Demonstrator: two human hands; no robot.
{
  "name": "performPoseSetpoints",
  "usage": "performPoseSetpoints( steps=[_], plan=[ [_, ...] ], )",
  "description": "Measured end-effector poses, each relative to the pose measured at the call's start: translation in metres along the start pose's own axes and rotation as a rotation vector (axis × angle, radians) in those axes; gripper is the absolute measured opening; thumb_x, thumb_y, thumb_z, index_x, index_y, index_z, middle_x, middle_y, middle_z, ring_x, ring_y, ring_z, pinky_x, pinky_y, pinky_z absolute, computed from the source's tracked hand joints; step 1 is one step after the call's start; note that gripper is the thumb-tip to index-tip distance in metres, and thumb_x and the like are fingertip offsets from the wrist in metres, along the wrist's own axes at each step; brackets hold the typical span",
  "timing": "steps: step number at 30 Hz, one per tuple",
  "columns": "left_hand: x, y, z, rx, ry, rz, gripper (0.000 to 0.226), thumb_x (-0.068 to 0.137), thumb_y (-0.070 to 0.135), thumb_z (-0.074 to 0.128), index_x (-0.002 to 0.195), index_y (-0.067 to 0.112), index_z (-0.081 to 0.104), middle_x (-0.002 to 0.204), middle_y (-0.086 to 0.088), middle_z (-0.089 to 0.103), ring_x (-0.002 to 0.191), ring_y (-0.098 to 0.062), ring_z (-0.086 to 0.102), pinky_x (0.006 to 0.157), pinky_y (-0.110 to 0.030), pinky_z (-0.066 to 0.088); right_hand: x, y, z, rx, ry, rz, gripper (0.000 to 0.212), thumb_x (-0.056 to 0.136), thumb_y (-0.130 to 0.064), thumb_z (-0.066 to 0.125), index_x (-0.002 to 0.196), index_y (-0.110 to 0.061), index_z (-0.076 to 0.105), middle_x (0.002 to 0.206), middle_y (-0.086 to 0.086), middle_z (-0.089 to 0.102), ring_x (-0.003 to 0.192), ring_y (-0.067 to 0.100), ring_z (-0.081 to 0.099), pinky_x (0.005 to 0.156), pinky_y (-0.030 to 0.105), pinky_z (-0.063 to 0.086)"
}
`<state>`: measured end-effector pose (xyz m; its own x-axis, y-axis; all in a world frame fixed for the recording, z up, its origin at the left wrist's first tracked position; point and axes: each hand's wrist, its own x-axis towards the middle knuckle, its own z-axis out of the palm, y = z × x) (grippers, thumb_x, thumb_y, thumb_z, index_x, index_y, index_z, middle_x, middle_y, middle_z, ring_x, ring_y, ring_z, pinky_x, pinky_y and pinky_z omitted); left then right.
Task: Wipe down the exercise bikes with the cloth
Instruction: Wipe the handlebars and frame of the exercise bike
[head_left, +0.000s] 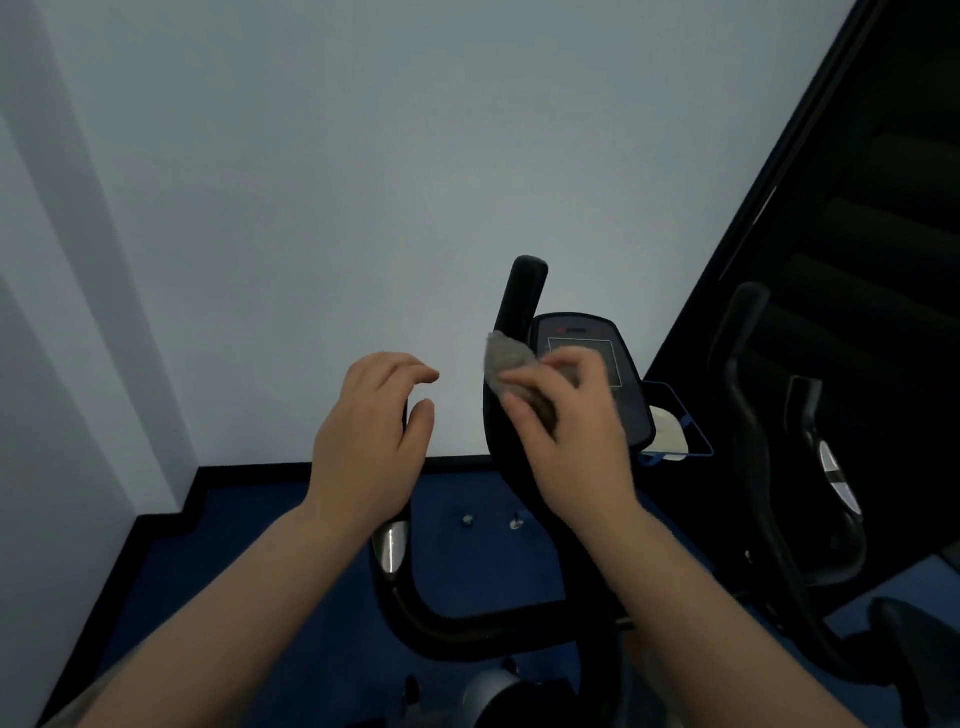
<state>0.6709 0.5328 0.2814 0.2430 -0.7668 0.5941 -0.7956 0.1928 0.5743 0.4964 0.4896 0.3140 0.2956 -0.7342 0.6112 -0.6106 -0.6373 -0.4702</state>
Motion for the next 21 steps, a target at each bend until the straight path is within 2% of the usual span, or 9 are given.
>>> performPoseSetpoints(
  steps=[4, 5, 7, 8, 10, 13, 17, 19, 21],
  plan=[
    [-0.001, 0.0, -0.001, -0.013, -0.009, -0.013, 0.024, 0.091, 0.012, 0.054, 0.113, 0.018, 0.062, 0.118, 0.01, 0.055, 0.116, 0.0, 0.04, 0.079, -0.01, 0.032, -0.022, -0.001, 0.018, 0.111, -0.057, 0.121, 0.014, 0.091, -0.031, 0.059, 0.084, -0.022, 0.067, 0.096, -0.012, 0.05, 0.091, 0.007, 0.053, 0.073, 0.023, 0.045],
    [-0.002, -0.001, -0.001, -0.018, -0.013, -0.012, 0.024, 0.091, 0.012, 0.054, 0.113, 0.018, 0.062, 0.118, 0.011, 0.055, 0.116, 0.001, 0.039, 0.078, -0.008, 0.032, -0.032, 0.002, 0.012, 0.098, -0.057, 0.105, 0.005, 0.09, -0.031, 0.06, 0.088, -0.029, 0.065, 0.095, -0.015, 0.051, 0.088, 0.003, 0.054, 0.07, 0.02, 0.044],
    [-0.001, -0.002, -0.001, -0.017, -0.015, -0.005, 0.023, 0.091, 0.012, 0.054, 0.112, 0.019, 0.063, 0.118, 0.011, 0.055, 0.115, 0.003, 0.038, 0.076, -0.006, 0.032, -0.027, 0.005, 0.0, 0.118, -0.065, 0.089, 0.024, 0.086, -0.028, 0.065, 0.105, -0.04, 0.056, 0.097, -0.018, 0.054, 0.091, -0.003, 0.055, 0.069, 0.012, 0.045],
    [-0.001, -0.002, -0.001, -0.011, -0.012, -0.003, 0.023, 0.091, 0.013, 0.054, 0.112, 0.019, 0.063, 0.118, 0.012, 0.055, 0.115, 0.003, 0.038, 0.076, -0.007, 0.032, -0.014, 0.006, -0.001, 0.132, -0.04, 0.087, 0.034, 0.085, -0.025, 0.067, 0.111, -0.042, 0.053, 0.099, -0.019, 0.054, 0.094, -0.006, 0.053, 0.072, 0.007, 0.043],
    [0.0, -0.001, -0.001, -0.002, -0.007, -0.006, 0.023, 0.091, 0.013, 0.055, 0.111, 0.019, 0.063, 0.117, 0.012, 0.055, 0.115, 0.003, 0.038, 0.075, -0.009, 0.032, 0.013, 0.0, 0.007, 0.136, 0.011, 0.093, 0.03, 0.083, -0.022, 0.069, 0.108, -0.034, 0.059, 0.103, -0.014, 0.052, 0.094, -0.006, 0.051, 0.075, 0.002, 0.038],
    [-0.002, 0.0, -0.001, -0.008, -0.004, -0.023, 0.023, 0.091, 0.014, 0.054, 0.111, 0.02, 0.063, 0.117, 0.013, 0.055, 0.112, 0.007, 0.035, 0.076, -0.01, 0.032, 0.015, -0.005, 0.024, 0.058, 0.013, 0.062, 0.011, 0.082, -0.02, 0.072, 0.091, -0.019, 0.067, 0.101, -0.009, 0.052, 0.088, 0.001, 0.052, 0.074, 0.013, 0.041],
    [-0.003, -0.002, -0.002, -0.016, -0.021, -0.016, 0.024, 0.091, 0.014, 0.054, 0.112, 0.021, 0.062, 0.117, 0.015, 0.054, 0.111, 0.01, 0.034, 0.073, -0.005, 0.033, -0.005, 0.013, 0.003, 0.105, -0.066, 0.048, 0.01, 0.079, -0.017, 0.074, 0.081, -0.019, 0.064, 0.088, -0.008, 0.058, 0.081, 0.002, 0.055, 0.071, 0.021, 0.045],
    [-0.001, -0.002, -0.003, -0.009, -0.028, -0.003, 0.023, 0.091, 0.013, 0.055, 0.111, 0.021, 0.062, 0.117, 0.014, 0.054, 0.111, 0.01, 0.034, 0.073, -0.004, 0.032, 0.015, 0.009, -0.007, 0.141, 0.029, 0.001, 0.013, 0.08, -0.013, 0.072, 0.081, -0.02, 0.062, 0.087, -0.006, 0.059, 0.082, 0.0, 0.054, 0.072, 0.014, 0.042],
    [-0.001, -0.001, -0.003, -0.008, -0.034, 0.004, 0.023, 0.091, 0.013, 0.055, 0.111, 0.02, 0.063, 0.117, 0.013, 0.054, 0.113, 0.008, 0.036, 0.074, -0.005, 0.032, 0.051, -0.004, -0.007, 0.189, 0.226, -0.057, 0.018, 0.082, -0.01, 0.07, 0.085, -0.024, 0.06, 0.093, -0.004, 0.056, 0.088, -0.005, 0.052, 0.076, 0.006, 0.038]
  ],
)
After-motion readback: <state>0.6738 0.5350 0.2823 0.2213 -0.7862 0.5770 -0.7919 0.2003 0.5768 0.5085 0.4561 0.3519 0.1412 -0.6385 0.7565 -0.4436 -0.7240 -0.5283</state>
